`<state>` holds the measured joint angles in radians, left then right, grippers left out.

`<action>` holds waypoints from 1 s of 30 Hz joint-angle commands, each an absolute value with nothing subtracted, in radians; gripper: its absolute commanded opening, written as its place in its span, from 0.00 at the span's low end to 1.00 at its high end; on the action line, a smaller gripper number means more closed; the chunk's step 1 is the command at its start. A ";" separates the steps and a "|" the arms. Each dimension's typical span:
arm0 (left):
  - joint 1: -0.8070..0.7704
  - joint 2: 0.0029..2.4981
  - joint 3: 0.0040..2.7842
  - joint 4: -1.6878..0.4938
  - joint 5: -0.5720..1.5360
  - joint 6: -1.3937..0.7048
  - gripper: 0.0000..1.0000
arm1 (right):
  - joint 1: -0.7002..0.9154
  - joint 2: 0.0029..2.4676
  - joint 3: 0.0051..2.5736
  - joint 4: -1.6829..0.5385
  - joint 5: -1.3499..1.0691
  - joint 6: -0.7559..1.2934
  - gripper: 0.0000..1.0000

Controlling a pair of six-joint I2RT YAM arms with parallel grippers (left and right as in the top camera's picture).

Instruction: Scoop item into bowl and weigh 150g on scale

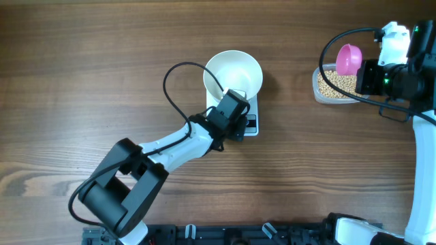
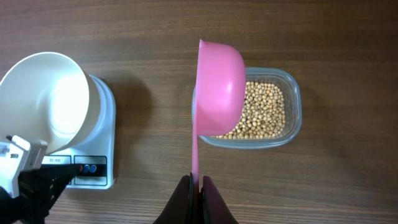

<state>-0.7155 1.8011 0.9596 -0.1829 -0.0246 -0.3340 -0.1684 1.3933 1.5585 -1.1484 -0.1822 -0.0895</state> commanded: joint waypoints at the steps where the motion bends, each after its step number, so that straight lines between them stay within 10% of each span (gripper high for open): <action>1: -0.715 1.741 0.934 -0.195 -0.046 -0.319 0.04 | -0.171 1.402 1.551 -1.146 -0.173 -0.071 0.04; 30: -0.715 1.804 0.934 -0.156 -0.035 -0.318 0.04 | -0.171 1.402 1.551 -1.145 -0.173 -0.079 0.04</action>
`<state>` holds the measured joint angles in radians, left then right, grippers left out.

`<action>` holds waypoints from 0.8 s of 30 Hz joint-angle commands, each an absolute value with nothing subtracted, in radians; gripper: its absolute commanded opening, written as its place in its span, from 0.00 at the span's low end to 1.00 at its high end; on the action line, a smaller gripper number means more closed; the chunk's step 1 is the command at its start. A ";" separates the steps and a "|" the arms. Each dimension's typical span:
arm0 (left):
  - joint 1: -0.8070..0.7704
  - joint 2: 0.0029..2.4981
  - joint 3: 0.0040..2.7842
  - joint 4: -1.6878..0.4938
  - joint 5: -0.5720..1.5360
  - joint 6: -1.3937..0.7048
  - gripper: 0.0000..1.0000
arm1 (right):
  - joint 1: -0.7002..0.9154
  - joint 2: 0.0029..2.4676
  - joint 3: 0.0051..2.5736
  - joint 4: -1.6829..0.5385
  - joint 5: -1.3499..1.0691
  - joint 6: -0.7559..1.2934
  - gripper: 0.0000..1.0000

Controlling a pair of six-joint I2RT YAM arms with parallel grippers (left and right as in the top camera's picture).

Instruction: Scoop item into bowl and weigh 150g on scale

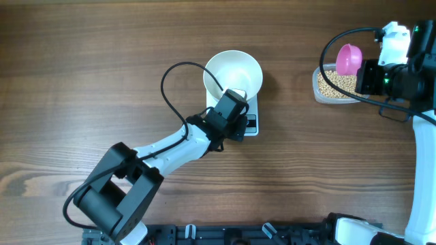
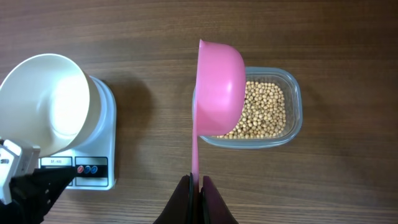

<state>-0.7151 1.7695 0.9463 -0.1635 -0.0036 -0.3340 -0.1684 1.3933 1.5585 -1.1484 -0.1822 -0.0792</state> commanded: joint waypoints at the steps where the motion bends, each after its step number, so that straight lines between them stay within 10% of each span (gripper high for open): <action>1: -0.715 1.814 0.934 -0.156 -0.035 -0.318 0.04 | -0.171 1.402 1.551 -1.145 -0.173 -0.079 0.04; 24: -0.714 1.832 0.933 -0.131 -0.035 -0.318 0.04 | -0.171 1.402 1.551 -1.146 -0.173 -0.076 0.05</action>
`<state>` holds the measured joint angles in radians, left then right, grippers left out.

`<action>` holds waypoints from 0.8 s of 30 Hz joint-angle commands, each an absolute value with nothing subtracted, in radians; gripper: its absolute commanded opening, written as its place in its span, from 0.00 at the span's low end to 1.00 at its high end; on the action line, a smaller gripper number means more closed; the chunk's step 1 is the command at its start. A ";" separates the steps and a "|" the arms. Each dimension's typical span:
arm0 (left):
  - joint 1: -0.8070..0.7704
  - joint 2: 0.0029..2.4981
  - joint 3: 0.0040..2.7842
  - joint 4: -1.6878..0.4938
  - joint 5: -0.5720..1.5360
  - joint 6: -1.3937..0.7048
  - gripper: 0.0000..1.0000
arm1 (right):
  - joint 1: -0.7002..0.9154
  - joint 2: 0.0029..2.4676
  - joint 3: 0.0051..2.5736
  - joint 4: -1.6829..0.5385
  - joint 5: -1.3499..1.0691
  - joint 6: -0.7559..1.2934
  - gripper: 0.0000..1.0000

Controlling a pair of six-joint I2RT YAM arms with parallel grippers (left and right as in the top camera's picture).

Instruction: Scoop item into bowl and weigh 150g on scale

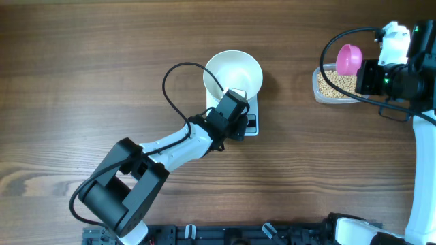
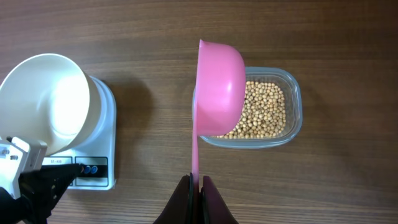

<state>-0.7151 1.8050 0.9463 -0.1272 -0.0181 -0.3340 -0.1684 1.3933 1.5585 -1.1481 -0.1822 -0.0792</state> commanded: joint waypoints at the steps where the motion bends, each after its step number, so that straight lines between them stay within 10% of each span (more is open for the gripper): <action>1: -0.714 1.836 0.933 -0.131 -0.035 -0.318 0.04 | -0.171 1.402 1.551 -1.146 -0.173 -0.076 0.04; 24: -0.714 1.894 0.934 -0.154 -0.035 -0.318 0.04 | -0.171 1.402 1.551 -1.162 -0.173 -0.076 0.04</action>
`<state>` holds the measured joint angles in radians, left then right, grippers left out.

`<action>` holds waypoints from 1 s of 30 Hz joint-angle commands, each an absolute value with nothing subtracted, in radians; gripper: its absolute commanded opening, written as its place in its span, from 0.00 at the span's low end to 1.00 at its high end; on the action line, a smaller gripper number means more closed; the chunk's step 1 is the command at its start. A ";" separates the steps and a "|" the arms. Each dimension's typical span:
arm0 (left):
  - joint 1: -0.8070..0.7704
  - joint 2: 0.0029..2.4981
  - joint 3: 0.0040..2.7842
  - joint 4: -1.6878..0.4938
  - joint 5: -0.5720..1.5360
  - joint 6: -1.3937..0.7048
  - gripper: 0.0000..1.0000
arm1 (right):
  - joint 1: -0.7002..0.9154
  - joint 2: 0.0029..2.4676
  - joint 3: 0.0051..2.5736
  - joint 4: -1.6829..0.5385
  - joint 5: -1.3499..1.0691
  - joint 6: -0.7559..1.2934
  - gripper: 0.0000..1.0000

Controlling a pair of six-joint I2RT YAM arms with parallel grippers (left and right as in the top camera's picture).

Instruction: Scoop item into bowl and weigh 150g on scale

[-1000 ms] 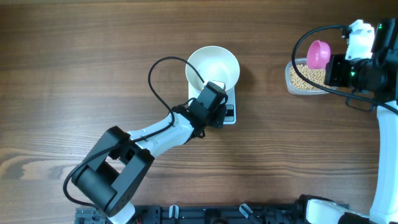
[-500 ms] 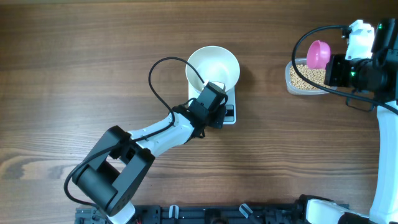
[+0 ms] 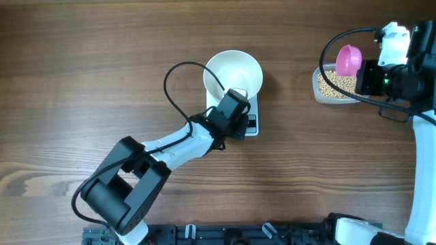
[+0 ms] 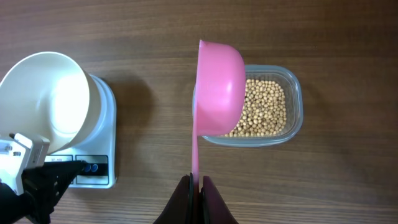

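Note:
A white bowl [image 3: 234, 73] stands on a white scale [image 3: 253, 116]. My left gripper [image 3: 241, 128] lies over the scale's front panel, and in the right wrist view its black fingertips [image 4: 69, 170] come together in a point at the buttons [image 4: 91, 168]. My right gripper [image 4: 196, 185] is shut on the thin handle of a pink scoop [image 4: 219, 87]. The scoop hangs tilted on edge above the left part of a clear container of soybeans [image 4: 264, 112]. Inside the bowl [image 4: 43, 102] I see nothing.
The container of soybeans [image 3: 332, 86] sits at the right of the wooden table [image 3: 102, 68], a hand's width from the scale. The left arm's black cable [image 3: 169, 82] loops beside the bowl. The right arm [image 3: 422, 136] runs along the right edge.
The left gripper's tip has edged very slightly nearer the scale's buttons. The right gripper and the pink scoop have not moved.
The left gripper's tip was at the scale's buttons, then a little back from them, then at the buttons again, where it still is. All the while the right gripper held the pink scoop still above the soybean container.

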<state>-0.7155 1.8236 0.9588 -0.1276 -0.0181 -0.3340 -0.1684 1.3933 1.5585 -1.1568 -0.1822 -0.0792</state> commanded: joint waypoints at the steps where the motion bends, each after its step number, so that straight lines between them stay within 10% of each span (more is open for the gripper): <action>1: -0.714 1.893 0.934 -0.155 -0.035 -0.318 0.04 | -0.171 1.402 1.551 -1.165 -0.173 -0.076 0.04; 30: -0.714 1.893 0.933 -0.199 -0.001 -0.318 0.04 | -0.171 1.402 1.551 -1.168 -0.173 -0.049 0.04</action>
<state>-0.7151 1.8256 0.9730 -0.1677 -0.0132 -0.3340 -0.1684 1.3933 1.5585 -1.1675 -0.1822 -0.0673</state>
